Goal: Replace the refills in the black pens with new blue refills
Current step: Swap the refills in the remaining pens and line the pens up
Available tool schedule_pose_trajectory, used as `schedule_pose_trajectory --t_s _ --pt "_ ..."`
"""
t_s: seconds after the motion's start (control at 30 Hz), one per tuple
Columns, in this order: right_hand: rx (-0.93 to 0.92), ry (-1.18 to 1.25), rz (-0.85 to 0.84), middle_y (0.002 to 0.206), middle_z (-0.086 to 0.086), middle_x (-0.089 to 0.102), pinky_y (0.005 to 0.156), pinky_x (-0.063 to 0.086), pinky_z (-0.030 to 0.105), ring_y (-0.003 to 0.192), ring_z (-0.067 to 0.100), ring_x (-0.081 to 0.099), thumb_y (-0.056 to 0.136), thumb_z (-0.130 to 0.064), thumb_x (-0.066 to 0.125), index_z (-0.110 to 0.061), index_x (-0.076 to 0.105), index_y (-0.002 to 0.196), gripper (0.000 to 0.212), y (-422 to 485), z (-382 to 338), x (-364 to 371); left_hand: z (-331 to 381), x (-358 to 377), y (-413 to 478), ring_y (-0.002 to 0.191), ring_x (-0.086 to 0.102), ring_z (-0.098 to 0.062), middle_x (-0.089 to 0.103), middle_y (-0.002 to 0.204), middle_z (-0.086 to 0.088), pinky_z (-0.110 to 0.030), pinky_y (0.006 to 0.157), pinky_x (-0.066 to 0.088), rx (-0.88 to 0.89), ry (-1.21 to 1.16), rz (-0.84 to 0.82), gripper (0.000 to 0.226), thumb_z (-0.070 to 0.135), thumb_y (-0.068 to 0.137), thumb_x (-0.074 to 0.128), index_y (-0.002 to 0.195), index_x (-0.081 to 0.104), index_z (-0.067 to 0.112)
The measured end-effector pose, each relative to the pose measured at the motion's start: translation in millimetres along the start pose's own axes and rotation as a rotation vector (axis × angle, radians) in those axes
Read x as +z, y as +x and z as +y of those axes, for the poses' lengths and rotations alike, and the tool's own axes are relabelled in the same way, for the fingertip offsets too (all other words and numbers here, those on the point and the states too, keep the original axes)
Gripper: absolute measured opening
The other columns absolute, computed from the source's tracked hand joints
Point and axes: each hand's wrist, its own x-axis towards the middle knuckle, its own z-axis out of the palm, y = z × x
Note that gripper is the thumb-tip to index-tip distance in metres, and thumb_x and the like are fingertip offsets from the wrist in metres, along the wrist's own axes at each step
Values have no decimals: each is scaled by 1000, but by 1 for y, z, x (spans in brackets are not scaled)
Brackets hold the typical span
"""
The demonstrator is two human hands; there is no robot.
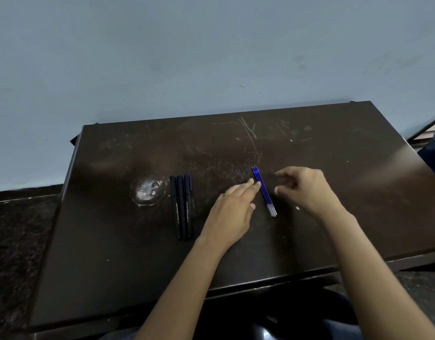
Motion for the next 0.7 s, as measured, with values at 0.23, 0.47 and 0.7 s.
schedule_pose_trajectory --t_s 0.23,0.47,0.7 --pt "-172 -150 -318 106 2 57 82 48 26 89 13 56 69 -17 81 -14 58 121 57 -8 20 6 0 17 -1 147 6 -12 12 160 4 -38 113 24 47 70 -163 58 19 100 41 152 16 25" --pt "-262 -120 -303 106 4 55 84 52 32 90 17 58 72 -20 79 -12 60 118 51 -11 21 13 1 22 -1 147 -4 -14 6 161 7 -37 115 17 86 131 -209 59 18 101 35 152 9 26" --pt "-287 -130 -277 105 5 57 83 52 32 89 16 59 74 -22 77 -12 59 116 47 -9 22 12 2 25 -2 147 -6 -15 5 161 5 -34 117 6 112 207 -233 57 22 102 34 153 9 22"
